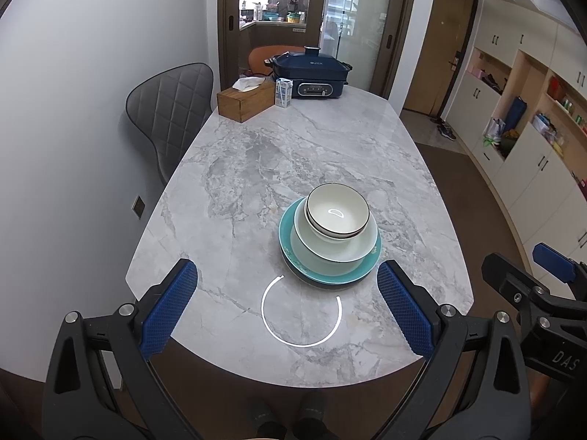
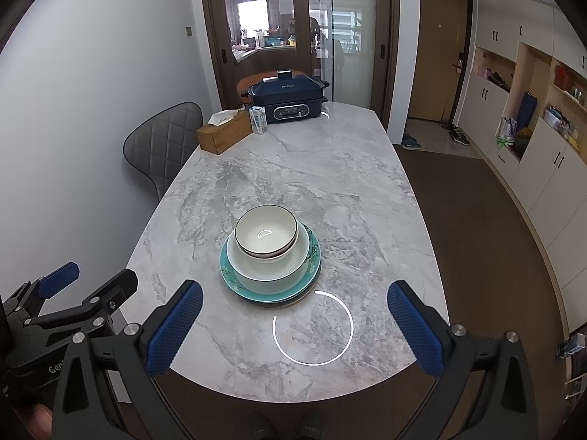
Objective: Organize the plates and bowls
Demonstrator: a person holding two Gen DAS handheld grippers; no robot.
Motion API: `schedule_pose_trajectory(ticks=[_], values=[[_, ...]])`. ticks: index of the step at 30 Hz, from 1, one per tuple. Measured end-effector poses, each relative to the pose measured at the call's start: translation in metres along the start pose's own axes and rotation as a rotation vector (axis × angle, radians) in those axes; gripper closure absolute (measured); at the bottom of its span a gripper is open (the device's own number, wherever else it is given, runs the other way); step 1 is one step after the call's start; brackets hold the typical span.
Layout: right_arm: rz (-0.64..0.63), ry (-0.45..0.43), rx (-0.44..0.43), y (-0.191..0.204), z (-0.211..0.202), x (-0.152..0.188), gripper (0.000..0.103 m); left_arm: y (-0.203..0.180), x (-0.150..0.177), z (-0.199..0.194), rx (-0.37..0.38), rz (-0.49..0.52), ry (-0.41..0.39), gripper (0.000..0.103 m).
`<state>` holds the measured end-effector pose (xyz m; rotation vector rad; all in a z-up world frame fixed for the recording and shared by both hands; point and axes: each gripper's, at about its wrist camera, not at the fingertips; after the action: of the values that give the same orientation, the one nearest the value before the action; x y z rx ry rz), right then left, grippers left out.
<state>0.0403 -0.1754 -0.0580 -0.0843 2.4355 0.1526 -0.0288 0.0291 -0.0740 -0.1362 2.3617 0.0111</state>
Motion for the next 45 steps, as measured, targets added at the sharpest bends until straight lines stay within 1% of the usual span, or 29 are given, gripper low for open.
schedule_pose_trajectory(ticks=[45], values=[[0.004, 0.011, 0.003, -0.0061, 0.0052, 0.0053, 0.0, 0.0036, 0.0015, 0.0083, -0.009, 0.016, 0.006, 0.003]])
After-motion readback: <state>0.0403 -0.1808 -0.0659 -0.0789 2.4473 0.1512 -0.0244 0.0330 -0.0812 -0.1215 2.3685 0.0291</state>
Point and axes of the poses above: each gripper's, at about its wrist camera, not at the fingertips, and z roughly the way its jaws point, y to its left, x to its underside, and after that the axes turned 3 degrees about z, right-handed
